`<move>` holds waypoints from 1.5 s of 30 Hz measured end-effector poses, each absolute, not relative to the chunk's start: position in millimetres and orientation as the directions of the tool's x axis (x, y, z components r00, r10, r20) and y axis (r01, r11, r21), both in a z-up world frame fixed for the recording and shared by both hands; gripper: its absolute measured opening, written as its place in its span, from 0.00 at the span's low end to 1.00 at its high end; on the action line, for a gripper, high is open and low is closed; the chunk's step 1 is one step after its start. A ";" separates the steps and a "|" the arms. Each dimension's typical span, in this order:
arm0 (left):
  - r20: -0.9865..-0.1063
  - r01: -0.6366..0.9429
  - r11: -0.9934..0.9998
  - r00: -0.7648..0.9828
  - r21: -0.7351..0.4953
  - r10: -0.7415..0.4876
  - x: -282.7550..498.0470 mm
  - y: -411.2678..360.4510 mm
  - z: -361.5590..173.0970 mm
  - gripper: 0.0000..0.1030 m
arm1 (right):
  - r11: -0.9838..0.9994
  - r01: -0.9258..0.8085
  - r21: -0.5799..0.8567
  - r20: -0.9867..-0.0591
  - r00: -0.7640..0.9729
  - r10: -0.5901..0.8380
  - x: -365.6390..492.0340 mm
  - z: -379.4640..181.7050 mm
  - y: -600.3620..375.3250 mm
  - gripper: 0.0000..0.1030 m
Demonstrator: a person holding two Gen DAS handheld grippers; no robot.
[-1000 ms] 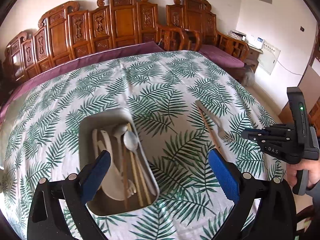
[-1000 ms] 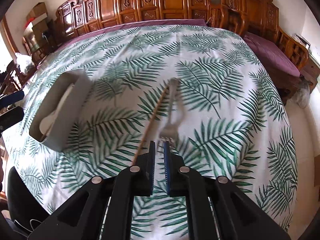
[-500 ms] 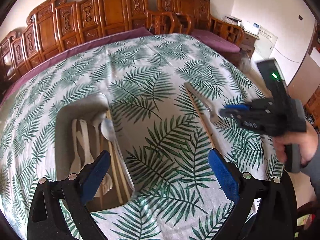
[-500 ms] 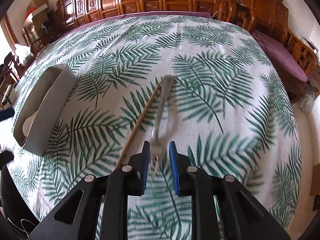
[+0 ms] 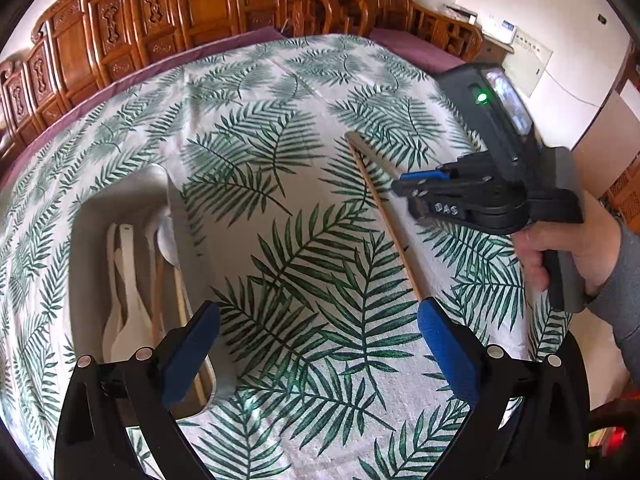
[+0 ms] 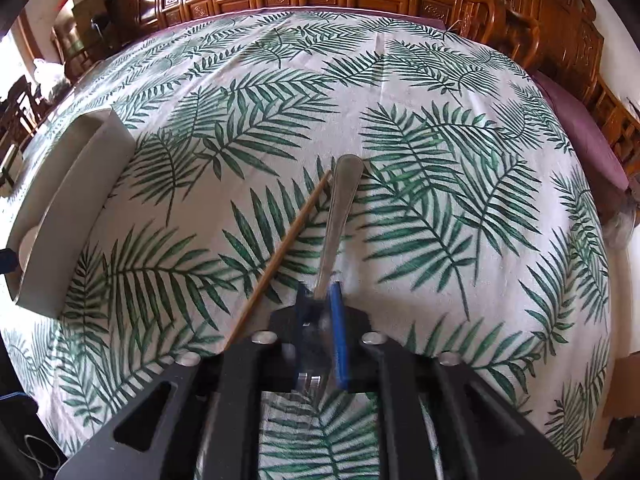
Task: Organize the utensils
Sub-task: 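Grasp a metal fork by its handle with the right gripper, then lower the left gripper onto the last wooden chopstick and grasp it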
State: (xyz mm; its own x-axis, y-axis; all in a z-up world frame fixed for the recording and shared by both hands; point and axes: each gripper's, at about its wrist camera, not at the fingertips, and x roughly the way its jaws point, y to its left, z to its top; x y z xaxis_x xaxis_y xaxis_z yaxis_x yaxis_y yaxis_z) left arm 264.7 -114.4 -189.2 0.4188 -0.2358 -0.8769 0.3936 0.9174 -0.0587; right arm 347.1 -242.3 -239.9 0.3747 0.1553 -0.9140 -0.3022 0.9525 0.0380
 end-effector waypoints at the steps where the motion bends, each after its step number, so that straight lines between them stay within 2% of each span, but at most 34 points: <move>1: -0.880 0.396 0.916 0.410 -0.066 -0.241 265.4 -116.1 -191.3 0.92 | 0.953 -0.299 0.041 -0.915 0.373 0.157 344.4 -239.5 -245.4 0.09; 14: -0.903 0.432 0.895 0.334 -0.107 -0.269 273.7 -147.5 -217.3 0.92 | 0.973 -0.231 0.014 -0.927 0.362 0.100 270.4 -239.2 -297.6 0.08; 26: -0.916 0.450 0.891 0.331 -0.058 -0.227 308.1 -186.4 -231.3 0.92 | 0.983 -0.167 0.076 -0.916 0.377 0.135 242.1 -239.3 -322.8 0.08; 32: -0.908 0.468 0.880 0.331 -0.078 -0.256 319.2 -199.5 -231.7 0.91 | 0.981 -0.166 0.100 -0.907 0.389 0.158 239.9 -239.8 -325.4 0.08; 35: -0.910 0.465 0.877 0.302 -0.121 -0.286 326.8 -204.4 -234.6 0.71 | 0.980 -0.170 0.099 -0.905 0.395 0.160 239.0 -240.0 -325.0 0.08; 37: -0.912 0.464 0.874 0.280 -0.146 -0.301 331.4 -208.2 -237.8 0.51 | 0.980 -0.168 0.106 -0.903 0.396 0.165 239.0 -240.4 -325.8 0.08; 38: -0.912 0.464 0.873 0.277 -0.148 -0.302 333.0 -210.0 -239.1 0.46 | 0.980 -0.170 0.105 -0.904 0.394 0.165 239.2 -240.3 -325.8 0.08; 39: -0.913 0.464 0.873 0.273 -0.150 -0.302 334.5 -211.6 -240.6 0.37 | 0.980 -0.172 0.103 -0.905 0.392 0.164 239.7 -240.1 -325.4 0.08; 41: -0.913 0.459 0.877 0.285 -0.138 -0.293 337.4 -215.1 -242.0 0.32 | 0.980 -0.176 0.097 -0.907 0.390 0.160 239.8 -239.9 -324.8 0.08; 43: -0.916 0.452 0.883 0.291 -0.124 -0.278 339.3 -217.8 -243.0 0.22 | 0.979 -0.182 0.089 -0.907 0.391 0.156 239.2 -240.1 -323.8 0.08; 45: -0.918 0.454 0.886 0.304 -0.094 -0.254 339.1 -220.8 -243.8 0.17 | 0.979 -0.184 0.089 -0.907 0.392 0.156 239.5 -239.9 -324.3 0.08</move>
State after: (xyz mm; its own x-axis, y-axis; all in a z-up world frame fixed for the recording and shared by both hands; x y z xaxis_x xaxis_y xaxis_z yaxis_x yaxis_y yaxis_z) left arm 339.1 -220.8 -243.8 0.3036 -0.2536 -0.9184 0.4544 0.8858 -0.0944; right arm 239.5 -324.3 -239.9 0.3920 0.1562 -0.9066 -0.1836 0.9789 0.0893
